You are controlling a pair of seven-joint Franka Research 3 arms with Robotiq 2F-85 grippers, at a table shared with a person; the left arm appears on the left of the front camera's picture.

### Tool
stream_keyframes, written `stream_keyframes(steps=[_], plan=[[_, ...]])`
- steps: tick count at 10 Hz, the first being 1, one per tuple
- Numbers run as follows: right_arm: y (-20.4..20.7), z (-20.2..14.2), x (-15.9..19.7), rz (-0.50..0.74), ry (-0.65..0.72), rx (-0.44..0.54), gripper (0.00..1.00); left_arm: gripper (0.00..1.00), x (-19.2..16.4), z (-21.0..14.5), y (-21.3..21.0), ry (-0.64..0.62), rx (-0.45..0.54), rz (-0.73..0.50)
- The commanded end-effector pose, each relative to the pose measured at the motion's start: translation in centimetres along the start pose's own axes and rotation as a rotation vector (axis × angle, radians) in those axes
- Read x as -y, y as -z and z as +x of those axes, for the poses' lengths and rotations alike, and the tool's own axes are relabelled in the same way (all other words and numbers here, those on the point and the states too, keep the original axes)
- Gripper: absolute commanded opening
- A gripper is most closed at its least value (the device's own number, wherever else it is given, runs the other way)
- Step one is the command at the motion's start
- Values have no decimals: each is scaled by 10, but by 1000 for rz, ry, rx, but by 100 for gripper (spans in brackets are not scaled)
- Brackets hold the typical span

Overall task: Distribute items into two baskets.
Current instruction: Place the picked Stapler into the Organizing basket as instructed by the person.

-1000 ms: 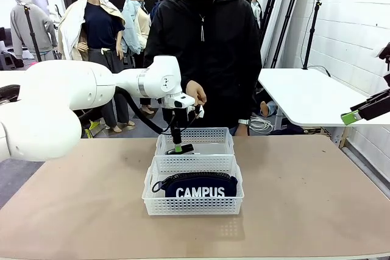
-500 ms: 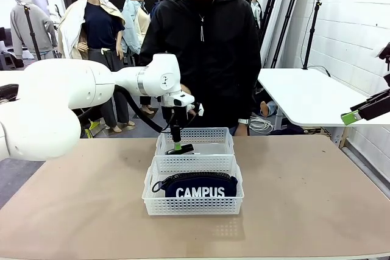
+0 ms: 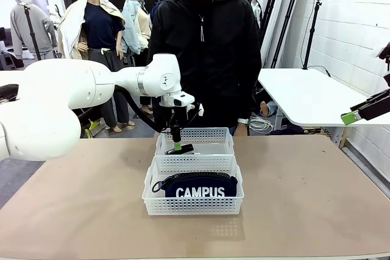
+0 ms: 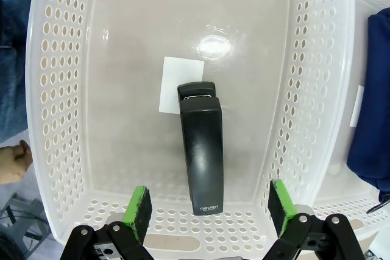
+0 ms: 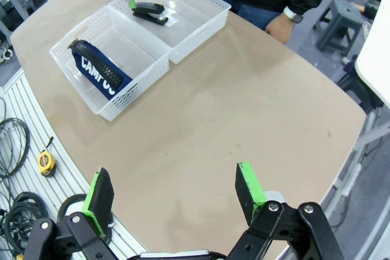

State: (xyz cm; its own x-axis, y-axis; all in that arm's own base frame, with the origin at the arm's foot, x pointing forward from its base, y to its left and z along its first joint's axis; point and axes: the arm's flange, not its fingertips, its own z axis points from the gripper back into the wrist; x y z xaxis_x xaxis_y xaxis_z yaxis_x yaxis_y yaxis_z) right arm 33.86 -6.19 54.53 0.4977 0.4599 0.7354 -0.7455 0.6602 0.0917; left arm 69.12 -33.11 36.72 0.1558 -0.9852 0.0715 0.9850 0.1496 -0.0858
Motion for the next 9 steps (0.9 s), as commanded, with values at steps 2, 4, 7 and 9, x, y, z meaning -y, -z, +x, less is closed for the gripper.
stream_keyframes(steps=[2,4,7,9], plan=[[1,0,0,12,10,13,100,100,-1,1,-1,-1,4,8],[1,0,0,12,10,13,100,100,-1,1,-1,-1,4,8],[1,0,0,12,10,13,100,100,-1,1,-1,-1,4,8],[1,0,0,12,10,13,100,100,0,0,0,0,0,0]])
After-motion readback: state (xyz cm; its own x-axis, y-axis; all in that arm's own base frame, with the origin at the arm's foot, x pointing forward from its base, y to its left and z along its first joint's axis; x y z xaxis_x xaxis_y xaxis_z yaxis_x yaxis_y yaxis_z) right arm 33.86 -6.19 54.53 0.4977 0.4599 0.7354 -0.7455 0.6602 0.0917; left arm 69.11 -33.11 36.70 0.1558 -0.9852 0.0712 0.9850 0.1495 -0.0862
